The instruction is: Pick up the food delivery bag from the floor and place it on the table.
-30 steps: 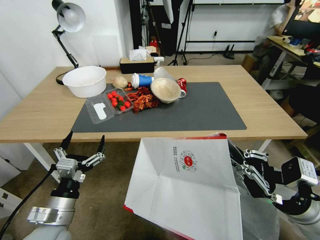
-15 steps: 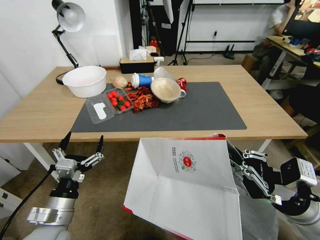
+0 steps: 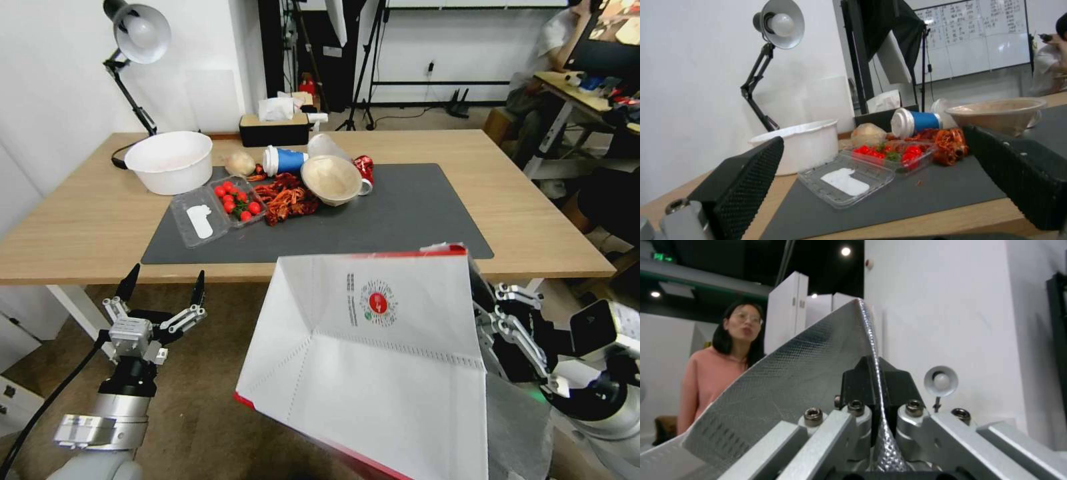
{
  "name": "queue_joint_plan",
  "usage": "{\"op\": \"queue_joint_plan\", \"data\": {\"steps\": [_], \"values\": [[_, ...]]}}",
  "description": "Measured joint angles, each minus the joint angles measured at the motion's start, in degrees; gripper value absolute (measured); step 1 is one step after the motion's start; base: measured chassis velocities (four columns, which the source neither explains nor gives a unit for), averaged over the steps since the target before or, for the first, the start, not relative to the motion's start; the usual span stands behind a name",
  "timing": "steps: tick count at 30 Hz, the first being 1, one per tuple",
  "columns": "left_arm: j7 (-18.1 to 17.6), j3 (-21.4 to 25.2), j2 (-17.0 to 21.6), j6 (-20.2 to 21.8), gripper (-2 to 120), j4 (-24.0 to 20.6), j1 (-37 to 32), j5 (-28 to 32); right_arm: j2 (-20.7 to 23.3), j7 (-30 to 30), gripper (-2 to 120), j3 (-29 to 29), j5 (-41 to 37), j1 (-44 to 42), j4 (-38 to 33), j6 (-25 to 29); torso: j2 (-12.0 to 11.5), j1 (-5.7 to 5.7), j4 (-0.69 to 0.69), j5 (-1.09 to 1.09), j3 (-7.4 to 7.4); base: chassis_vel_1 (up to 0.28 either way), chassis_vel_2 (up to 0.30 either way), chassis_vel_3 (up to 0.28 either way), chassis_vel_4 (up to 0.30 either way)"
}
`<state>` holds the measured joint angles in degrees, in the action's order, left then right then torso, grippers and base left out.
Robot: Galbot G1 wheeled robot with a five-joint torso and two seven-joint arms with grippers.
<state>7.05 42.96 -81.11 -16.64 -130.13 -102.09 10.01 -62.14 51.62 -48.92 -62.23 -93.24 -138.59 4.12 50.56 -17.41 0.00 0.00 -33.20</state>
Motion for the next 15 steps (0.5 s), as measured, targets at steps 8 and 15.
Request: {"op": "queue_joint_plan", "data": {"steps": [8,15], "values": [[-0.1,0.0,-0.1,-0.2,100,0.0,-0.1,-0.5,1.8,-10.8,0,1.2,-2.9,2.7,-2.2,2.9,-0.1,0.03,-0.01,0.0,0.04,0.0,0.0,0.0,0.0],[-0.1,-0.1,-0.2,-0.5,100,0.0,-0.3,-0.8,3.1,-19.1,0,2.5,-3.7,6.2,-3.4,4.5,-0.1,0.04,0.0,0.0,0.06,0.0,0.0,0.0,0.0]]}}
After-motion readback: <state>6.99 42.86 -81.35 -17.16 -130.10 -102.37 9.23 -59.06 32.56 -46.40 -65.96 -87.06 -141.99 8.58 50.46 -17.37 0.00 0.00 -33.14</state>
